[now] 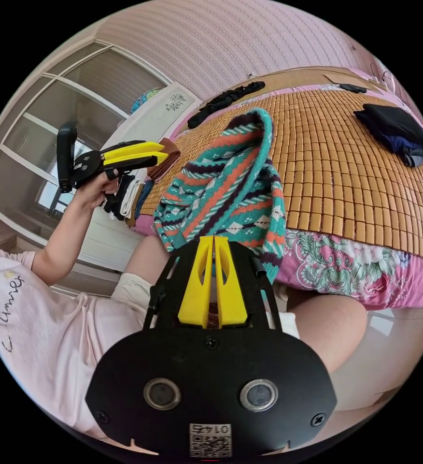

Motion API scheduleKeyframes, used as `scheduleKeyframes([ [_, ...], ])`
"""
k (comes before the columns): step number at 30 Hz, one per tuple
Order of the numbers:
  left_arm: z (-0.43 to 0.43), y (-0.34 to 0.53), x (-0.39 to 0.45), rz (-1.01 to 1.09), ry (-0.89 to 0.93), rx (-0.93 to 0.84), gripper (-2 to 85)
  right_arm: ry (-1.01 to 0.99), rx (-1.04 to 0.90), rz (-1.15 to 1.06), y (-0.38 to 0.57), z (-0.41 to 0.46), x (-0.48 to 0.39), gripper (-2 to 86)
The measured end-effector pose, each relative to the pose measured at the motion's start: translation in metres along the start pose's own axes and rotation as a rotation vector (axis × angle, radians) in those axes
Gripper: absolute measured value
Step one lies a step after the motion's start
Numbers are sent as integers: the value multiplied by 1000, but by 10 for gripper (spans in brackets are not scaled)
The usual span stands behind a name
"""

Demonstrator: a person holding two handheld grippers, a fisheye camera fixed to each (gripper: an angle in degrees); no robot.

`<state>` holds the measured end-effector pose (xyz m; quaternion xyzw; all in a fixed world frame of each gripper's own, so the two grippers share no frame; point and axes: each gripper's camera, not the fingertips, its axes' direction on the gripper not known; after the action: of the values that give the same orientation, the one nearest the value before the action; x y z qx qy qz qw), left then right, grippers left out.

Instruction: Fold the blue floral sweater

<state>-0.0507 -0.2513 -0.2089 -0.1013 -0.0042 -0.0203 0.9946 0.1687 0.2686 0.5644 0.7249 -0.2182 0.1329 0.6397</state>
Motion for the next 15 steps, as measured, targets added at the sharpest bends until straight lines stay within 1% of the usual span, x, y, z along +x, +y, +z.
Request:
scheduleKeyframes([
  [3,-3,9,0,-19,0,14,74,13,-20,-5,-1,6,-14,9],
  [9,14,47,-4,-64,-9,-5,78,-73,-126,16,0,41,-31,62],
  [12,35,90,-14,-180,90,-10,86,-92,-176,9,-4,65,-43,78],
  [13,46,108,-19,-229,128,-36,89,-106,-200,-1,-7,73,-49,80],
  [15,60,134,-24,-289,152,-72,91,-101,-238,-25,-14,84,-60,81],
])
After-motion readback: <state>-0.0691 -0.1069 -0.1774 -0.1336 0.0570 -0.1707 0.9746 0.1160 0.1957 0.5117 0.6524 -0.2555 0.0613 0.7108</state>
